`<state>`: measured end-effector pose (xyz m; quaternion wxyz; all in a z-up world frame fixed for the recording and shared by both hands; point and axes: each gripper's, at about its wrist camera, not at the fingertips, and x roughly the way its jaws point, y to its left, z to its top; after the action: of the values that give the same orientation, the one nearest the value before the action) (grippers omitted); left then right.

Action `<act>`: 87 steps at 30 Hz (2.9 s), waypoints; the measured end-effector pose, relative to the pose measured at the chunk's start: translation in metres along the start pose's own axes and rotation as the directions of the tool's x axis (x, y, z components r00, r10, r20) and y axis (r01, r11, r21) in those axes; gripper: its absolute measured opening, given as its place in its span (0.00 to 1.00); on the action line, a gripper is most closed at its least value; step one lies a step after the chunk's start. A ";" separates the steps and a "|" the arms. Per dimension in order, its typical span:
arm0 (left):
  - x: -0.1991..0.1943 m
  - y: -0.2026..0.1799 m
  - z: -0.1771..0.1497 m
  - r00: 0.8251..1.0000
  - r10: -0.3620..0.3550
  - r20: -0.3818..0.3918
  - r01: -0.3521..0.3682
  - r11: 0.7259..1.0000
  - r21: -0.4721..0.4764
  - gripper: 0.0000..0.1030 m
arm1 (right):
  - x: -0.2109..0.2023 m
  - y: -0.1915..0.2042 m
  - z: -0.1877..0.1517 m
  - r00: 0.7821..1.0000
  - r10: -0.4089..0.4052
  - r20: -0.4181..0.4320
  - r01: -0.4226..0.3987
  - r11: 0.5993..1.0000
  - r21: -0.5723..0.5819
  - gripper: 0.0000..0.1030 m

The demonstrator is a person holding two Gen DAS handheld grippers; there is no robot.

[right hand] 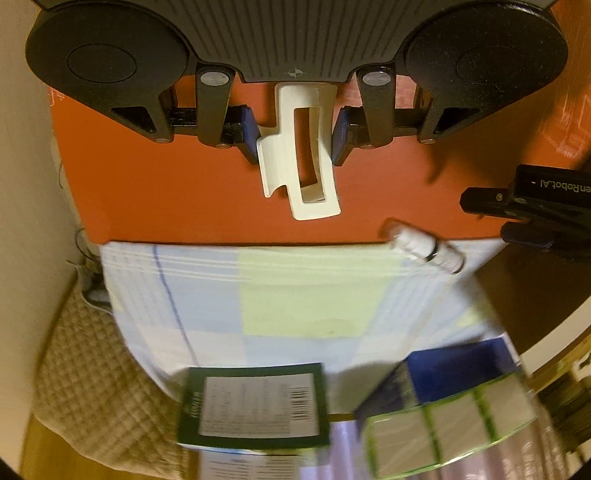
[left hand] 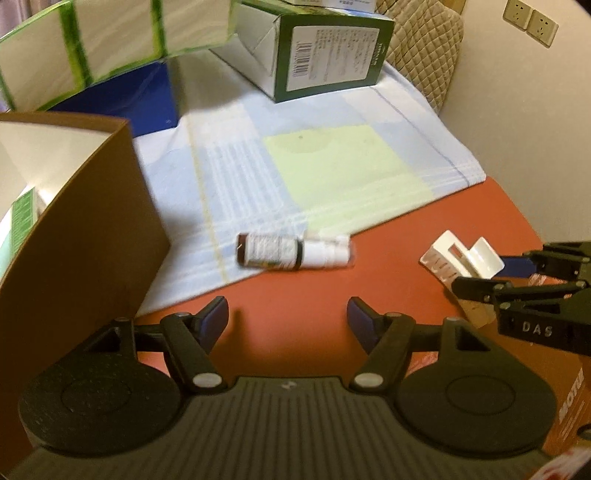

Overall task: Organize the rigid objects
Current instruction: 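Grasp the brown spray bottle with the left tool while the right tool holds the claw clip, then carry the spray bottle and claw clip into the brown box and open both tools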

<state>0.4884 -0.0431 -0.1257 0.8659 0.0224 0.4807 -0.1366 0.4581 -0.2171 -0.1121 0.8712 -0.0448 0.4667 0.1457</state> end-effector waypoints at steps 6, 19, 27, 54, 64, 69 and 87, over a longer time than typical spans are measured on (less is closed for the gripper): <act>0.010 0.001 0.014 0.998 0.023 0.054 -0.024 1.000 0.013 0.70 | 0.000 -0.010 0.002 1.000 -0.011 0.014 0.011 0.999 0.034 0.36; 0.032 0.003 0.017 0.996 -0.067 0.054 0.064 0.996 0.055 0.70 | 0.000 -0.032 0.006 0.999 -0.036 0.023 0.034 0.995 0.090 0.36; 0.023 -0.027 -0.003 0.989 -0.150 0.009 0.148 0.982 0.120 0.66 | -0.006 -0.030 -0.002 0.998 -0.056 0.008 0.055 0.995 0.083 0.36; 0.030 -0.042 -0.001 0.995 -0.091 -0.048 0.098 0.976 0.195 0.19 | -0.012 -0.011 -0.011 0.999 -0.052 -0.007 0.053 0.995 0.090 0.36; 0.038 -0.048 0.011 0.996 -0.064 -0.067 0.075 0.980 0.186 0.26 | -0.008 -0.010 -0.010 0.999 -0.044 -0.014 0.045 0.996 0.079 0.36; 0.038 -0.049 0.010 0.996 -0.054 -0.070 0.066 0.979 0.191 0.19 | -0.007 -0.009 -0.009 0.999 -0.039 -0.015 0.041 0.996 0.080 0.36; -0.004 -0.037 -0.009 0.997 -0.067 -0.041 0.072 0.991 0.111 0.19 | -0.025 0.007 -0.008 1.000 0.011 0.014 -0.012 0.999 0.044 0.36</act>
<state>0.4699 -0.0762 -0.1237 0.8488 0.0568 0.4889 -0.1930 0.4365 -0.2179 -0.0952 0.8742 -0.0218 0.4642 0.1405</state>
